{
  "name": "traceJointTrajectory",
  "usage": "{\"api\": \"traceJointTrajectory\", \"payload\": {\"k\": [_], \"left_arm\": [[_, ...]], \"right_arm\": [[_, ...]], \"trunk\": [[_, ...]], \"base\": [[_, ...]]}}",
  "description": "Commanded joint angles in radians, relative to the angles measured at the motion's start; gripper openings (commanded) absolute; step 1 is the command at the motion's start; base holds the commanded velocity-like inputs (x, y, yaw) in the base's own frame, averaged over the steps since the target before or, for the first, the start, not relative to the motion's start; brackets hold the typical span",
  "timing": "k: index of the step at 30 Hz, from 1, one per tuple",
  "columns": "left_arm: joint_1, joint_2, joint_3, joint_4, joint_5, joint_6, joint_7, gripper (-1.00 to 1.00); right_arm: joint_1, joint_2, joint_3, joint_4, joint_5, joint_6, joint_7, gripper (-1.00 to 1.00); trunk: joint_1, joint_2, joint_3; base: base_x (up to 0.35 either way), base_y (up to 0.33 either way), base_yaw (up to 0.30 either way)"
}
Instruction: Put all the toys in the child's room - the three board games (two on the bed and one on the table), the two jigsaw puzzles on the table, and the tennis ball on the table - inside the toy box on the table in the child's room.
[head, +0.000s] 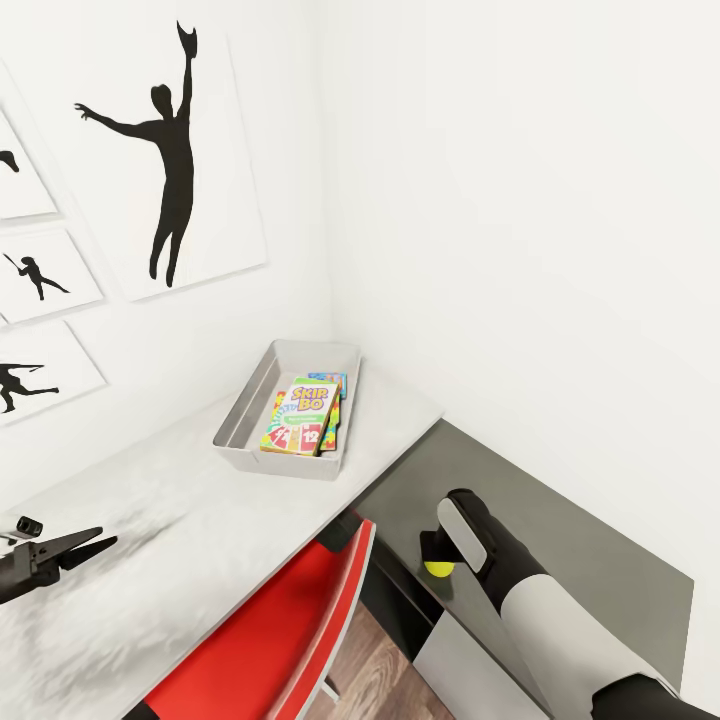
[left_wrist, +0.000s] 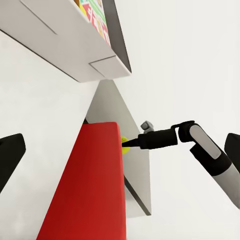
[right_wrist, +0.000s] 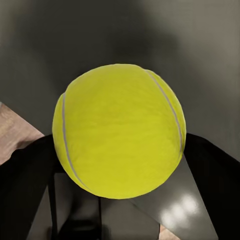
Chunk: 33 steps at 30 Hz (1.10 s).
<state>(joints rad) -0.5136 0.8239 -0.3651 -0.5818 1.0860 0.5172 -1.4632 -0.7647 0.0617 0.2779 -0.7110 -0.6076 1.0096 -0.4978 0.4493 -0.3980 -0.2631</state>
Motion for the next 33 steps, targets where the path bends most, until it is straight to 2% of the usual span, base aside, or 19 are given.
{"api": "traceJointTrajectory", "payload": {"k": [1, 10, 15, 23, 29, 33], "left_arm": [[-0.002, 0.001, -0.008, 0.000, 0.008, 0.011, -0.003, 1.00], [-0.002, 0.001, -0.008, 0.000, 0.008, 0.011, -0.003, 1.00], [-0.002, 0.001, -0.008, 0.000, 0.008, 0.011, -0.003, 1.00], [-0.002, 0.001, -0.008, 0.000, 0.008, 0.011, -0.003, 1.00], [-0.002, 0.002, -0.008, 0.001, 0.008, 0.011, -0.003, 1.00], [-0.002, 0.002, -0.008, 0.001, 0.008, 0.011, -0.003, 1.00]], "right_arm": [[-0.001, 0.000, 0.003, -0.001, -0.019, 0.000, -0.011, -1.00], [-0.001, -0.001, 0.003, -0.004, -0.022, 0.000, -0.010, -1.00], [0.000, -0.002, -0.004, -0.040, -0.023, 0.000, -0.008, -1.00], [0.013, -0.002, -0.078, -0.144, -0.024, 0.015, -0.010, -1.00], [0.026, -0.002, -0.089, -0.228, -0.026, 0.020, -0.009, -1.00], [0.033, -0.002, -0.090, -0.358, -0.028, 0.033, -0.007, -1.00]], "trunk": [[0.001, -0.002, -0.002], [0.001, -0.002, 0.004], [0.001, -0.002, 0.011], [0.001, -0.002, 0.024], [0.001, -0.002, 0.034], [0.001, -0.002, 0.041]], "base": [[0.000, 0.000, 0.000], [0.000, 0.000, 0.000], [0.000, 0.000, 0.000], [0.000, 0.000, 0.000], [0.000, 0.000, 0.000], [0.000, 0.000, 0.000]]}}
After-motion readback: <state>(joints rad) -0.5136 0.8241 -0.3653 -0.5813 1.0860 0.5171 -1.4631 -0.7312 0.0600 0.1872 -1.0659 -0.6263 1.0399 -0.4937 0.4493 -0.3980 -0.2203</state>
